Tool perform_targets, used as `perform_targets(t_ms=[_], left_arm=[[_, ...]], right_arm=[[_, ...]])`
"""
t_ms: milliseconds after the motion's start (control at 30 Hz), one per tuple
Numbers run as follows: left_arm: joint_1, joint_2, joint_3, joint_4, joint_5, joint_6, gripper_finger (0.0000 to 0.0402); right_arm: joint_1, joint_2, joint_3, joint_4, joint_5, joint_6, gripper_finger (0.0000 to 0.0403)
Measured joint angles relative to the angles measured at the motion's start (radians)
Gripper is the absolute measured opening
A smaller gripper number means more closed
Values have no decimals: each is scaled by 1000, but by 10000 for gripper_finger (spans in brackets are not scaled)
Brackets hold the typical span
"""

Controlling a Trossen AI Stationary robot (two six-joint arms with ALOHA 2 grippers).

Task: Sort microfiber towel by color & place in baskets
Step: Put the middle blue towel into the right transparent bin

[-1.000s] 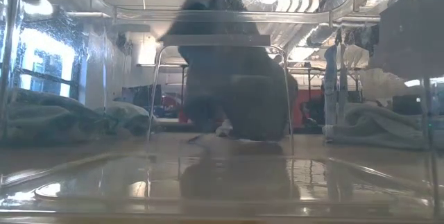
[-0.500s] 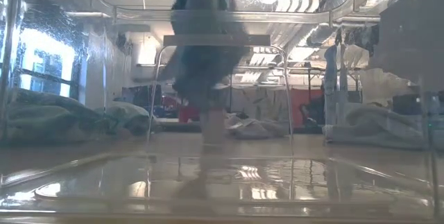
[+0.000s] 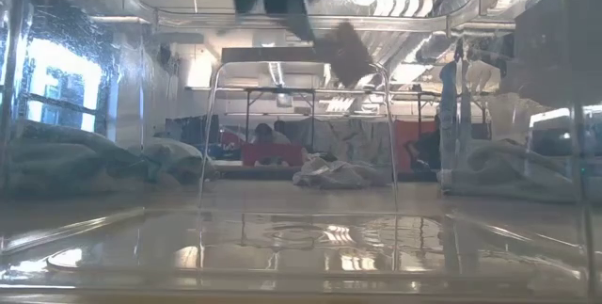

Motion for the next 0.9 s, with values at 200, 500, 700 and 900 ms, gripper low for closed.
perform_targets(t_ms=[200, 500, 700, 900], left_arm=[[-51, 0, 27, 12, 88, 0, 0], [-130, 27, 27, 94, 102, -83, 0], [-162, 85, 27, 112, 92, -123, 0], [-158, 155, 27, 130, 56, -183, 0]], right_arm=[[0, 0, 0, 0, 0, 0, 0], [0, 0, 0, 0, 0, 0, 0], [0, 0, 0, 0, 0, 0, 0], [0, 0, 0, 0, 0, 0, 0]])
